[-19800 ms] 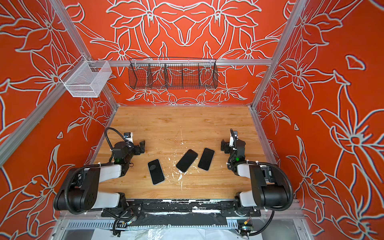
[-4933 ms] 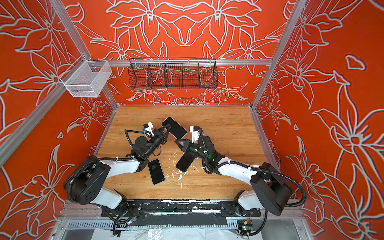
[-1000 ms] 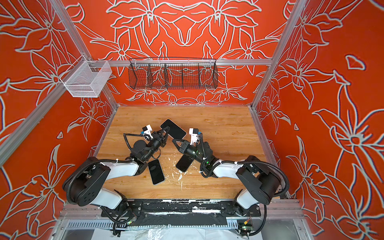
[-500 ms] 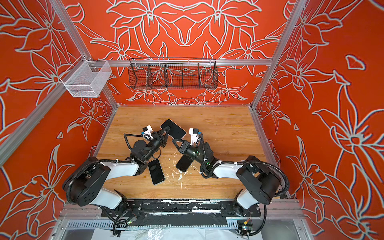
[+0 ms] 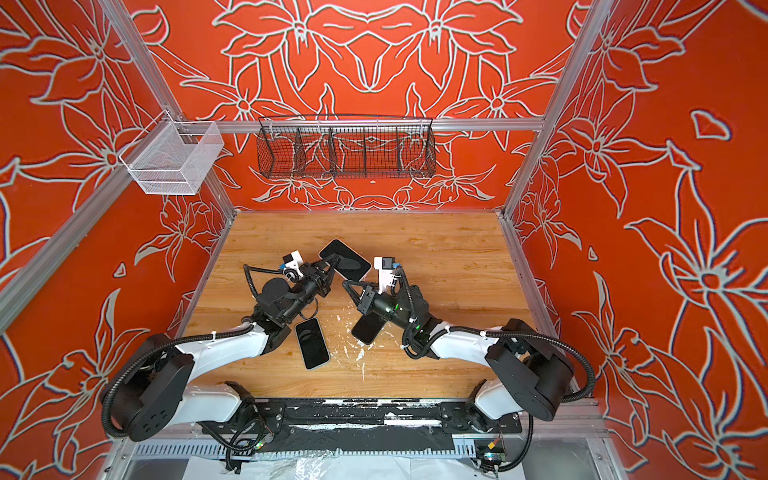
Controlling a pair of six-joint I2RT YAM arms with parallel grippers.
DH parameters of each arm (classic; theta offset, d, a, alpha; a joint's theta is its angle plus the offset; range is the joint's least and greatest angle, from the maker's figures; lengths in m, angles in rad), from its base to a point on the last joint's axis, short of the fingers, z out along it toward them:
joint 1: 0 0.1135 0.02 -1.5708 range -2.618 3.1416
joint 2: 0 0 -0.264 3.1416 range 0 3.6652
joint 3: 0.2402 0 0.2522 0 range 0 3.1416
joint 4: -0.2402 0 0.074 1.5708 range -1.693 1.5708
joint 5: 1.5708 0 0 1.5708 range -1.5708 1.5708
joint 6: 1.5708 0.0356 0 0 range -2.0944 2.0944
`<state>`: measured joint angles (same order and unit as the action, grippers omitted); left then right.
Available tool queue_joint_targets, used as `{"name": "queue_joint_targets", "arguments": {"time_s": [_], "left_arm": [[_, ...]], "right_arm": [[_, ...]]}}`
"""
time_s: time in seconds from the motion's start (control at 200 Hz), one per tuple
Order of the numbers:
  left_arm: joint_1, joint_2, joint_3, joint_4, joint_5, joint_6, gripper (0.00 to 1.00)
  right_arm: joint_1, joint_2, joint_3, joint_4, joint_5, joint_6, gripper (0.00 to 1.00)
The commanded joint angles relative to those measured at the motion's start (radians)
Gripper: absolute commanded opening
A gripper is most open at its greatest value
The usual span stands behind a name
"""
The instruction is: Take the phone out of the phone case
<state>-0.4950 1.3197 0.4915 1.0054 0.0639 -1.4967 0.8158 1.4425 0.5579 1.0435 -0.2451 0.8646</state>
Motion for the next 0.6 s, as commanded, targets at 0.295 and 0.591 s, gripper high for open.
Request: {"name": "queue_joint_targets", "arguments": {"time_s": [0.295,0.591], "left_arm": [[0.01,-0.069,0.065,-0.08,-0.005,-0.08,0.0],[0.01,-0.084,0.077,-0.1,0.0,-0.092,0.0]], "right_arm": [[0.005,0.052,-0.045,-0.102,0.041,-0.29,0.08],[0.005,0.074,-0.063,-0.096,0.064,-0.299,0.1]]}}
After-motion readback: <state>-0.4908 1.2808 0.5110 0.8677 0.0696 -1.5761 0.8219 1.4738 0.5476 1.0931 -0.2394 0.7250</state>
